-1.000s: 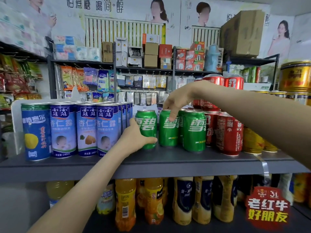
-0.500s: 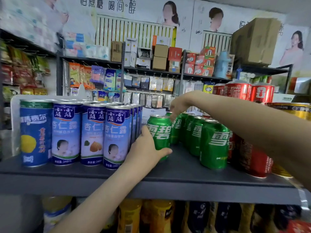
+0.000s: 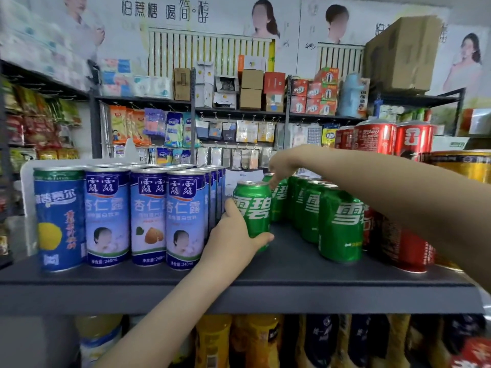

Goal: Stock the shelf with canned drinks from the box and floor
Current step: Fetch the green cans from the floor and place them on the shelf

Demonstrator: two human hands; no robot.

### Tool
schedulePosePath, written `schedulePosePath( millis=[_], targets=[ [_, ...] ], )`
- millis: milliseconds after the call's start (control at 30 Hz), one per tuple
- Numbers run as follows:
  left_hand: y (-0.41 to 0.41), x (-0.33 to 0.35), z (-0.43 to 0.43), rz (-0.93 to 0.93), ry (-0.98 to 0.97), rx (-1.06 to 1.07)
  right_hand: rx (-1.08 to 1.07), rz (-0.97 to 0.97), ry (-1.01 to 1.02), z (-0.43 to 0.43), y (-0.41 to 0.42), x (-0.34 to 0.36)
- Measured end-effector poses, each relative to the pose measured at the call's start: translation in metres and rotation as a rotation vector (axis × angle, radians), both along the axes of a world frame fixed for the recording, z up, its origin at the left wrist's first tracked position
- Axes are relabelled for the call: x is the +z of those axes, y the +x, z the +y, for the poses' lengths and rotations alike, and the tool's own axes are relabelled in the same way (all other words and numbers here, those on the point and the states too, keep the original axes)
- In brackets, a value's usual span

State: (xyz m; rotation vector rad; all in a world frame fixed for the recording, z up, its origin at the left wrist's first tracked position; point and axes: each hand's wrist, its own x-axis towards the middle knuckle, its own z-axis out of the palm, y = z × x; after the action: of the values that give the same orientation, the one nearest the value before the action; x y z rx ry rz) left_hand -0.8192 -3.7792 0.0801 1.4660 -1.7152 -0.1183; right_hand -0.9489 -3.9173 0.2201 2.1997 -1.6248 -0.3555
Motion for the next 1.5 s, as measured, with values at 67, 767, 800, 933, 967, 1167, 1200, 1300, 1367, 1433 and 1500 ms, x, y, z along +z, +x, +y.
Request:
schedulePosePath(
  millis=[67, 767, 800, 933, 967, 1167, 1200, 1300, 1367, 1433, 1500],
  targets=[
    [0.0, -0.001, 0.0, -0.002, 0.002, -0.007, 0.014, -0.012, 0.058, 0.005, -0.002, 0.006],
    [0.002, 0.0, 0.003, 0.004, 0.0, -0.027, -0.005, -0.155, 0.232, 0.067, -0.019, 0.014],
    [0.001, 0.0, 0.002, 0.002, -0.004, -0.027, -0.006, -0.167, 0.238, 0.069, -0.02, 0.014],
    [0.003, 0.001, 0.002, 0.009, 0.012, -0.03, 0.028, -0.281, 0.233, 0.081, -0.019, 0.013],
    [0.003, 0.001, 0.002, 0.018, 0.017, -0.029, 0.074, -0.348, 0.226, 0.086, -0.018, 0.013],
    [0.006, 0.005, 0.005, 0.114, 0.053, -0.11, 0.235, -0.548, 0.377, 0.118, -0.004, 0.005],
    [0.006, 0.006, 0.006, 0.119, 0.07, -0.132, 0.229, -0.503, 0.361, 0.12, -0.001, 0.002],
    [0.006, 0.012, 0.009, 0.148, 0.147, -0.195, 0.25, -0.455, 0.284, 0.128, 0.001, 0.0],
    [0.005, 0.016, 0.012, 0.183, 0.189, -0.236, 0.268, -0.463, 0.308, 0.136, -0.004, 0.004],
    [0.001, 0.018, 0.016, 0.217, 0.197, -0.272, 0.261, -0.451, 0.334, 0.141, -0.013, 0.008],
    [-0.004, 0.018, 0.022, 0.228, 0.186, -0.291, 0.243, -0.456, 0.365, 0.145, -0.021, 0.009]
  ],
)
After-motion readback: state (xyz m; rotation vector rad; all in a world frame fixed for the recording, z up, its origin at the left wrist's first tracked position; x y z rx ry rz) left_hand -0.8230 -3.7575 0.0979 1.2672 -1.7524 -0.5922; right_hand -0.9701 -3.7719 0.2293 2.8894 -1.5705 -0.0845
